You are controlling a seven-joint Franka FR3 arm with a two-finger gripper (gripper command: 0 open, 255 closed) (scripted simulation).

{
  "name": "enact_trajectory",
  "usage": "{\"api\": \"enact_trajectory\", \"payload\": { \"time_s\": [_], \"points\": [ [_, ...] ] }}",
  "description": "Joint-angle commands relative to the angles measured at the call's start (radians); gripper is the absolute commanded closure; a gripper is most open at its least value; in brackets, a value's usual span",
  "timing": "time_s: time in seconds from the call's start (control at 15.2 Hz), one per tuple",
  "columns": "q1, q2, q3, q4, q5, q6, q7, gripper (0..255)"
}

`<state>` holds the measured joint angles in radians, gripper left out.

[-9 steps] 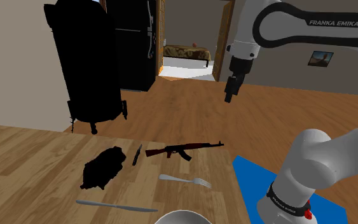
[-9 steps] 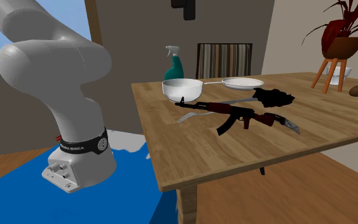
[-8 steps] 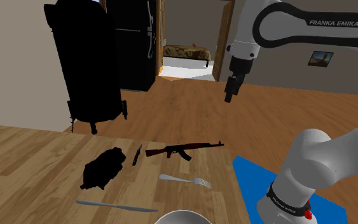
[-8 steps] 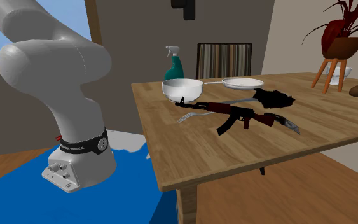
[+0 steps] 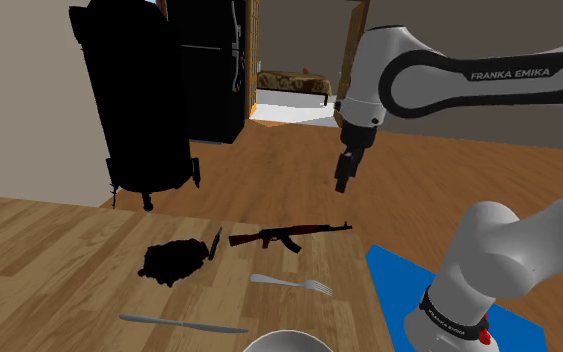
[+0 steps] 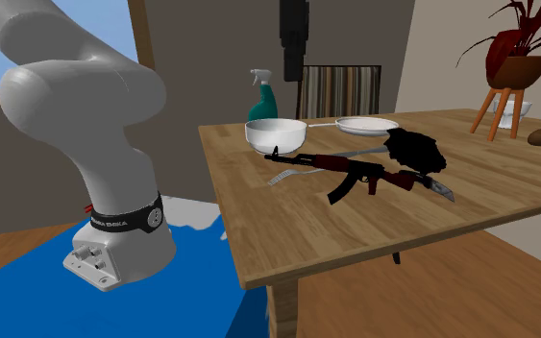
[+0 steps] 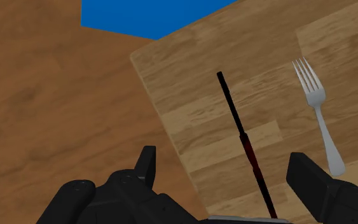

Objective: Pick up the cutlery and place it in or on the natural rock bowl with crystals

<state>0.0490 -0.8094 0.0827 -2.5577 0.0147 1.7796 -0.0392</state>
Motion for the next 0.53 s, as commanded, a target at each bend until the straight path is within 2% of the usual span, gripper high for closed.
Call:
{"api": "enact_trajectory", "payload": {
  "time_s": [0.0,0.46],
  "points": [
    [0.022,0.009,0.028,-0.046,0.02,0.052,0.016,0],
    [0.105,0.104,0.14,-0.147,0.095,0.24,0.081,0]
  ]
}}
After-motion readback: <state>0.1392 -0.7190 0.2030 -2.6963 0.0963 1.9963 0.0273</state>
